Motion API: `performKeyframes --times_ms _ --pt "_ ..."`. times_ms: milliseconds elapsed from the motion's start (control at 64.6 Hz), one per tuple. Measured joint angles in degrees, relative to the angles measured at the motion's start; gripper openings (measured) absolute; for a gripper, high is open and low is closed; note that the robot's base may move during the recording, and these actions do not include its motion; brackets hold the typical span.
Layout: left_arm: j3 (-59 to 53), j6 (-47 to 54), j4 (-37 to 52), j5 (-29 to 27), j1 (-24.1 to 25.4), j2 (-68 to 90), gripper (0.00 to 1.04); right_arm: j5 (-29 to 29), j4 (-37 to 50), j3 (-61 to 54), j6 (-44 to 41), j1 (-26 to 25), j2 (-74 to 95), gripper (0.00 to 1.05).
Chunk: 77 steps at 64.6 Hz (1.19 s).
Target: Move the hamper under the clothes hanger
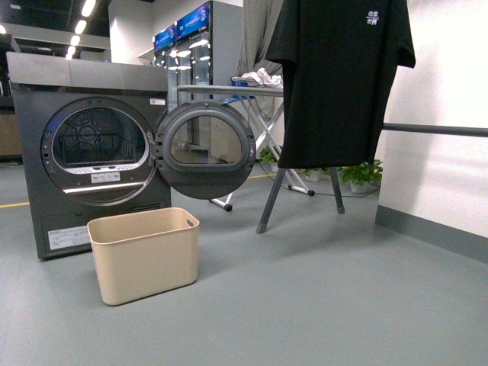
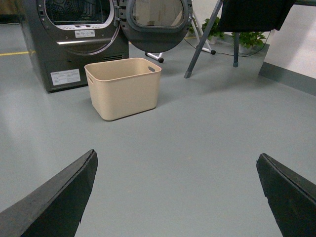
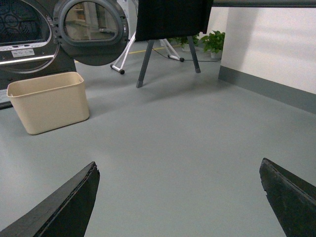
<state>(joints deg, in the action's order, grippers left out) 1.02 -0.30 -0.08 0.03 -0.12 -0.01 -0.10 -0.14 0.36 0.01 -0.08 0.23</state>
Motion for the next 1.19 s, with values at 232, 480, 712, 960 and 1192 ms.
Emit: performKeyframes --times_ms 232,480,712,960,1192 --pt "0.0 0.0 0.0 0.0 0.0 0.0 0.98 0.0 0.0 0.0 0.0 0.0 0.0 0.97" --pt "0.0 0.0 0.0 0.0 0.0 0.0 0.98 0.0 0.0 0.0 0.0 0.0 0.0 0.97" --pt "0.0 0.0 0.0 0.0 0.0 0.0 0.98 0.0 -0.1 0.0 0.0 0.0 0.0 0.97" --pt "0.0 0.0 0.0 -0.1 0.0 0.1 0.98 -0.1 0.0 0.0 0.0 0.0 0.0 0.97" --pt "0.0 0.0 0.0 0.0 0.0 0.0 0.98 0.0 0.0 0.0 0.0 0.0 0.0 0.97"
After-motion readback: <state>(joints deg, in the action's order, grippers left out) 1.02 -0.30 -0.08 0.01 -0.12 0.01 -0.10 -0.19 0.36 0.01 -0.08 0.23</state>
